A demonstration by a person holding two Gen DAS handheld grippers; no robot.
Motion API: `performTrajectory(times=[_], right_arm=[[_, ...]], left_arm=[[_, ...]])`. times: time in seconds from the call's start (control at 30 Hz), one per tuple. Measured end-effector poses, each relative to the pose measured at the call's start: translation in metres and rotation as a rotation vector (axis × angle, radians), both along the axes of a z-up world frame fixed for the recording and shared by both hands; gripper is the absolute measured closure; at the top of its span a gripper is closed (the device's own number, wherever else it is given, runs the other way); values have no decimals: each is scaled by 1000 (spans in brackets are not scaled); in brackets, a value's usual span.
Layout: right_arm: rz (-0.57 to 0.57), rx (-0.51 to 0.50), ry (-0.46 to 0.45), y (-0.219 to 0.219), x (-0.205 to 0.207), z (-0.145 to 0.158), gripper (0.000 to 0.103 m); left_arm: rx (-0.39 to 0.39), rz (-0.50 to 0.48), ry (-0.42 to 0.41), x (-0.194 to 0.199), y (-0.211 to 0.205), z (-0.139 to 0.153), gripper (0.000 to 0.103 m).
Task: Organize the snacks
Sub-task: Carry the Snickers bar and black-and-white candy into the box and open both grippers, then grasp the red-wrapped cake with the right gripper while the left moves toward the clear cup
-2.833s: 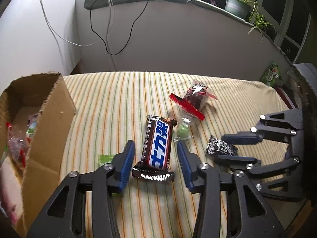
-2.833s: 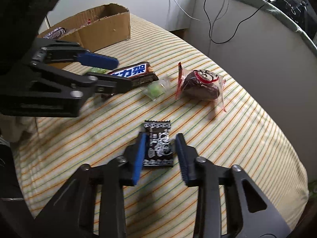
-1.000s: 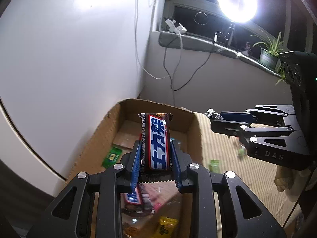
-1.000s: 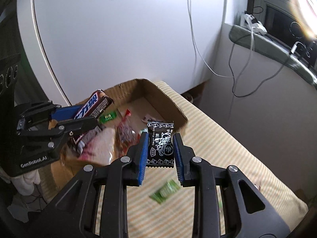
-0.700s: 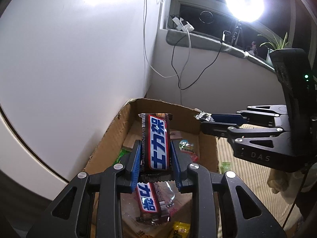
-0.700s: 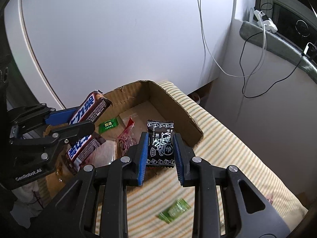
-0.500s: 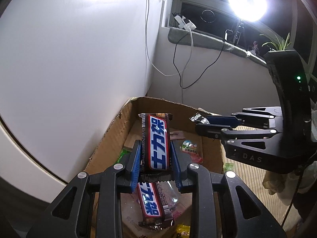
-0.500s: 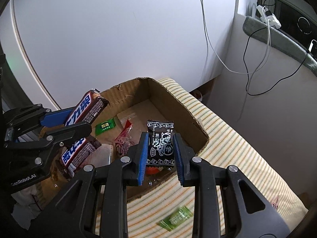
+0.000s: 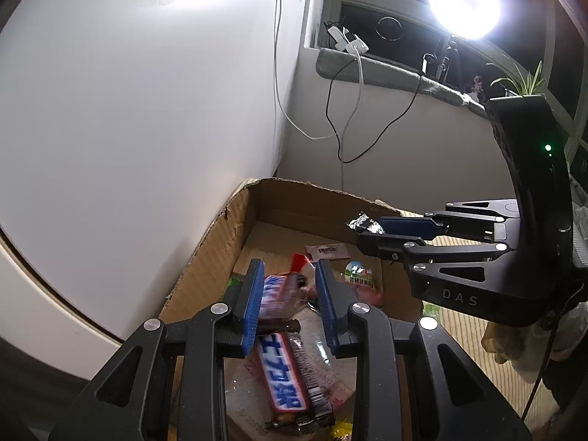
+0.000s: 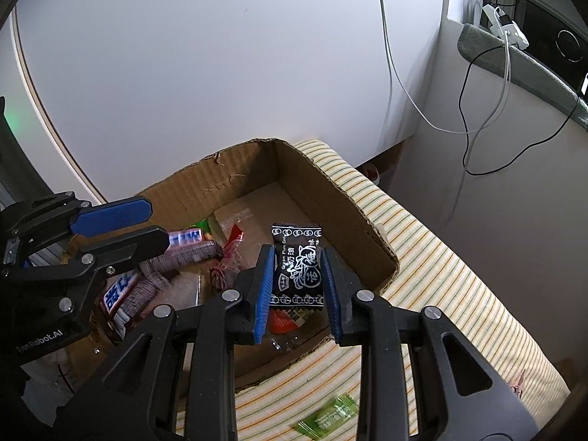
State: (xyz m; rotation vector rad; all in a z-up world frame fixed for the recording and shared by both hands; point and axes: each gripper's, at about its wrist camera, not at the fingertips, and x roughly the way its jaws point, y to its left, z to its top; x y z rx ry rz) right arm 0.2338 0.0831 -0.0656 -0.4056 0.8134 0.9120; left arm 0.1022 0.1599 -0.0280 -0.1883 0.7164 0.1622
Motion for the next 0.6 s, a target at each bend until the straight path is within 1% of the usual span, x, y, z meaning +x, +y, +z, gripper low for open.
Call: performTrajectory(times=[0.07,0.13,0.2,0.27,0.3,0.33,0.37,0.4,0.47,0.5,0.57,0.6], right_arm=[[2,1,2,-1,0,0,76],[0,-2,-4,-1,-1,1,72],[-7,-1,-13,-3,-1,3,54],[-18,4,-33,-7,-2,6,47],[-21,8,-37,-9,-2,8,45],[-23,9,-39,-10,-2,9,44],[-28,12,-45,-12,-3,12,38],[-30,13,-51,-14,-3,13,32],[-39,19,-66,-19,-4,17,25],[-46,21,-71,-21,-5,19,21],[-60,22,-80,-25,-5,22,18],[-67,25,-84,-28,-5,24,18]], left_arm=[[3,0,0,-1,-1,1,76],[7,2,1,-1,-1,1,76],[9,4,1,-2,-1,2,74],[12,4,0,-2,-2,2,74],[14,5,-2,-3,-2,3,73],[15,5,-3,-4,-2,4,70],[18,8,-5,-5,-3,5,62],[20,9,-8,-6,-3,6,58],[22,10,-11,-7,-4,8,56],[25,10,-14,-9,-5,9,52],[32,12,-20,-12,-7,12,46],[33,12,-23,-13,-8,14,46]])
